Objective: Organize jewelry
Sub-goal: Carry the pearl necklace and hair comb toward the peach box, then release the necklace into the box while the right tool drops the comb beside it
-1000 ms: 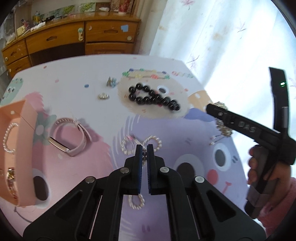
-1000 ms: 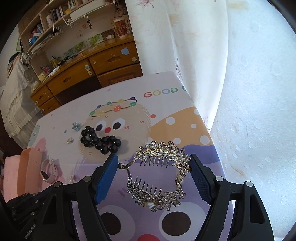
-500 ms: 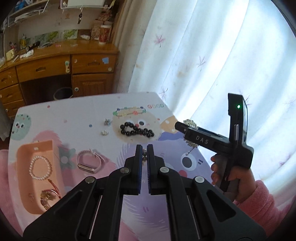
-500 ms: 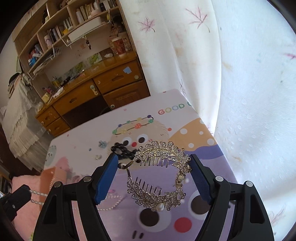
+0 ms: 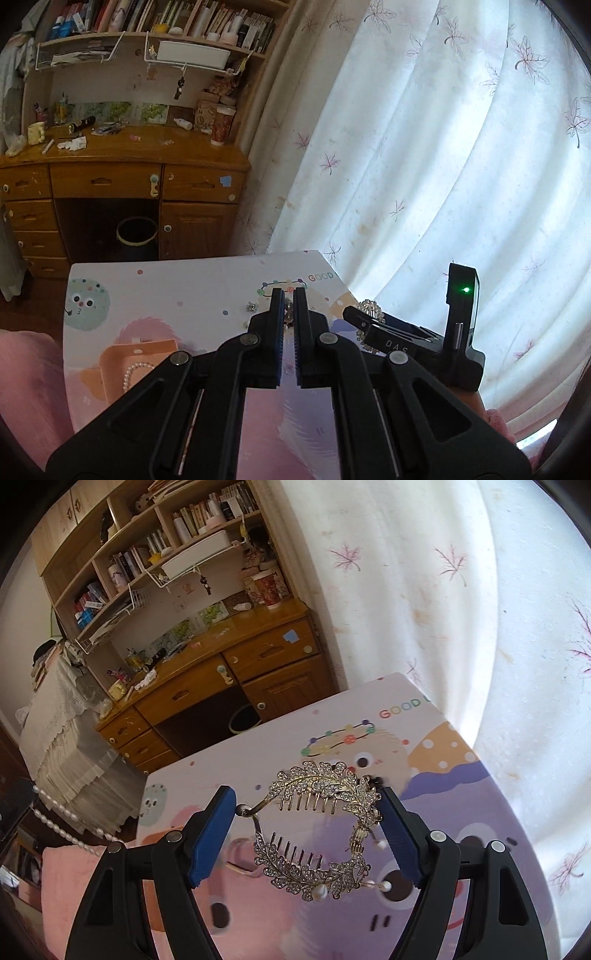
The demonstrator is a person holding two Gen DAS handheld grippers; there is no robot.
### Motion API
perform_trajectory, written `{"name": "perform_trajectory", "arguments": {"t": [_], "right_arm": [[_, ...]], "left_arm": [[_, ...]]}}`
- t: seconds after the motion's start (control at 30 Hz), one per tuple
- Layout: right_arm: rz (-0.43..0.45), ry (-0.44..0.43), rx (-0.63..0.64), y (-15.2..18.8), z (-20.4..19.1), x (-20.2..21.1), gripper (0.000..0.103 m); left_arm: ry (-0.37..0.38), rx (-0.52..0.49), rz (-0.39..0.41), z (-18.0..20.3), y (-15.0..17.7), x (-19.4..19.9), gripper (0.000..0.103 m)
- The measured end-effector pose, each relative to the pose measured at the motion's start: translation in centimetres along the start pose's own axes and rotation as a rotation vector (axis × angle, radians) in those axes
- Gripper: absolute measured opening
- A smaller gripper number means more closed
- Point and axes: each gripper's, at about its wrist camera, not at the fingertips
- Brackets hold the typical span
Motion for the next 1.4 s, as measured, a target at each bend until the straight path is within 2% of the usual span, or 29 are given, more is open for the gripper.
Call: {"name": "perform_trajectory", "arguments": {"t": [0.17,0.33,0.4,0.5,0.57,0.67,0.8,0.87,0.93,1.0,1.23,1.4], "right_arm": [[0.018,-0.052,-0.024,1.6,-4.1,0.0,0.078],[0.002,-0.115,-0.014,4.0,-7.9,-0.9,0.078],[-0.007,-0.148,-0.001,5.4,-9.6,-1.6,0.069],[-0.036,-0.174,0.022,7.4,-11.8,-2.9,0.064],[-0.053,-0.191,0.055,8.8,-13.5,-3.7,0.054],[-0.085,-0.205,0.092,10.6,-15.3,-4.7,0.053],[-0.116,-0.201,0.109,12.1,-16.9,-5.7,0.053],[-0.125,-0.198,0.111,12.7,-17.2,-6.1,0.053],[-0.131,-0.191,0.111,12.8,-17.0,-6.4,0.053],[-0.138,-0.176,0.111,12.9,-16.6,-6.8,0.053],[-0.153,-0.089,0.167,12.3,-14.7,-7.6,0.053],[-0.142,0.001,0.29,11.4,-11.7,-7.9,0.053]], "left_arm": [[-0.001,-0.012,0.029,-3.8,-0.5,2.3,0.002],[0.0,-0.013,0.028,-8.1,0.8,2.4,0.002],[-0.007,-0.005,0.025,-10.0,1.9,1.8,0.002],[-0.018,0.018,0.001,-12.7,3.6,0.9,0.002],[-0.017,0.033,-0.024,-14.1,4.8,-0.1,0.002],[-0.03,0.046,-0.091,-16.0,6.9,-2.2,0.002],[-0.069,0.076,-0.236,-17.8,9.1,-5.2,0.003],[-0.084,0.1,-0.3,-18.5,9.8,-6.2,0.011],[-0.08,0.103,-0.306,-18.5,9.9,-6.2,0.042],[-0.082,0.099,-0.288,-18.1,9.8,-5.9,0.054],[-0.071,0.065,-0.306,-15.1,9.2,-6.2,0.055],[-0.102,-0.04,-0.324,-11.8,9.5,-7.8,0.057]]}}
Point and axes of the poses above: each gripper's, at about its wrist camera, not at the fingertips, and x roughly against the way its jaws point, z to its right, y to its underside, and after that the axes turned 2 degrees about x, right-handed
